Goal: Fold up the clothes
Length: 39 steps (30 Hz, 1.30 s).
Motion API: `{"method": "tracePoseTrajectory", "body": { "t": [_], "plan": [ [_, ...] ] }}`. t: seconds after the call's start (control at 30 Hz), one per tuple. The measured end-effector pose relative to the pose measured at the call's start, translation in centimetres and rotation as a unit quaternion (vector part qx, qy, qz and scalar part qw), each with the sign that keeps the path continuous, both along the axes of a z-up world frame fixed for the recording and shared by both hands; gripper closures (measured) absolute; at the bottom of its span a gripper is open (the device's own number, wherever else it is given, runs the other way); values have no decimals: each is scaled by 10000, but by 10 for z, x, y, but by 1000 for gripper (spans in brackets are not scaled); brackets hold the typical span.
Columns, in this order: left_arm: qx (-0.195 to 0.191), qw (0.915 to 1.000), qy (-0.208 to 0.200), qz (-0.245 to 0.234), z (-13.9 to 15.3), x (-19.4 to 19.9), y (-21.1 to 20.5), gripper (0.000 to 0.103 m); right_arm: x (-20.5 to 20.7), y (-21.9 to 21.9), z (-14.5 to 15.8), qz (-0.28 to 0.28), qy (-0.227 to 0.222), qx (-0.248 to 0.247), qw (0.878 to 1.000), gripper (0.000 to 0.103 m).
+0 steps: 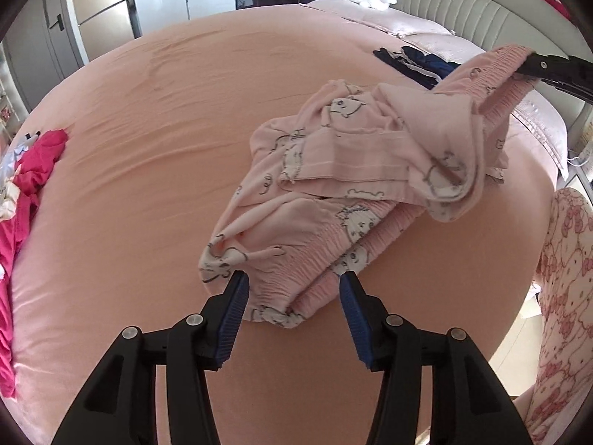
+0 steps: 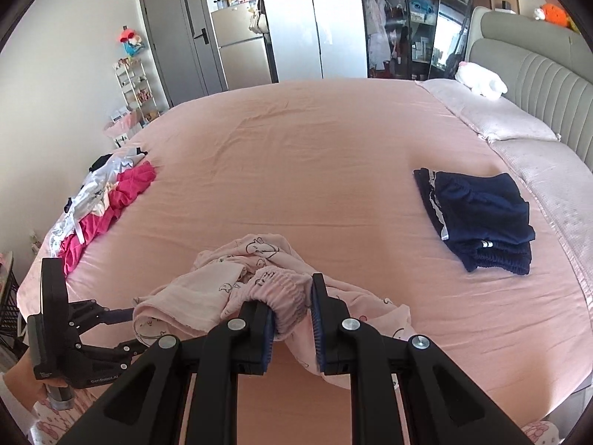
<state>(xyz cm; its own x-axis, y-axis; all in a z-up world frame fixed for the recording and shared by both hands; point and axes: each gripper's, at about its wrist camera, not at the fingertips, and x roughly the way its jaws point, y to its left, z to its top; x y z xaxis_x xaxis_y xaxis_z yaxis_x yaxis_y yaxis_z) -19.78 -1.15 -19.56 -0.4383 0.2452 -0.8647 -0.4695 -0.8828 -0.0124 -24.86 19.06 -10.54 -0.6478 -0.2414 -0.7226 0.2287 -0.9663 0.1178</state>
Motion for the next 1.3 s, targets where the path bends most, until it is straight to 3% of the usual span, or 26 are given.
{"method": "tracePoseTrajectory", "body": {
  "t": [0.07,0.13,0.2,0.3,0.37,0.47,0.53,0.6,0.67,0.7,0.77,0.8,0.83,0.9,0.93,1.07,1.1,1.27,1.3],
  "plan": [
    [-466,9989,26,-8,-11,-1,6,55,7,0,-5,16,-28,-11,10000,88],
    [-422,9987,-171,227,-21,-9,1,53,26,17,-8,24,-51,-14,10000,88],
    [-144,9976,-205,639,-17,-15,-8,56,39,47,-10,4,-95,-25,10000,88],
    [-187,9940,-65,1080,-12,-19,-14,88,38,62,-12,-52,-227,-38,9997,88],
    [6,9912,-89,1323,-9,-18,-22,88,48,42,-20,-39,-400,66,9992,88],
    [520,9892,160,1362,19,-6,-22,88,25,40,-48,16,-864,391,9955,88],
    [451,9902,339,1275,27,-13,-12,88,8,52,-75,54,-1236,371,9916,88],
    [143,9918,329,1223,15,-24,-2,87,-2,58,-98,46,-1577,306,9870,88],
    [-204,9918,-24,1260,-9,-33,3,87,-12,58,-106,-88,-1761,180,9842,88],
    [-163,9918,-94,1263,-16,-33,2,86,-7,56,-107,-186,-1770,112,9840,88],
    [-110,9920,0,1256,-21,-30,0,84,-1,50,-104,-201,-1683,175,9854,88],
    [-208,9911,73,1311,-25,-30,0,75,2,46,-103,-146,-1624,286,9862,88],
    [-295,9900,143,1371,-30,-30,0,59,9,39,-106,-10,-1564,494,9865,87],
    [75,9838,95,1788,-35,-33,-9,51,24,23,-114,191,-1411,797,9866,86],
    [248,9798,72,1983,-37,-35,-13,50,31,20,-115,155,-1331,757,9881,85],
    [-286,9867,78,1596,-32,-34,-2,45,50,11,-107,-59,-1296,595,9898,85],
    [-313,9887,89,1461,-31,-31,-4,40,56,9,-103,-49,-1273,590,9901,86],
    [-243,9951,-43,955,-29,-25,-18,39,85,3,-88,7,-1132,602,9917,86],
    [-318,9951,-57,939,-30,-26,-19,39,71,9,-91,-16,-1128,520,9923,86]
  ]
}}
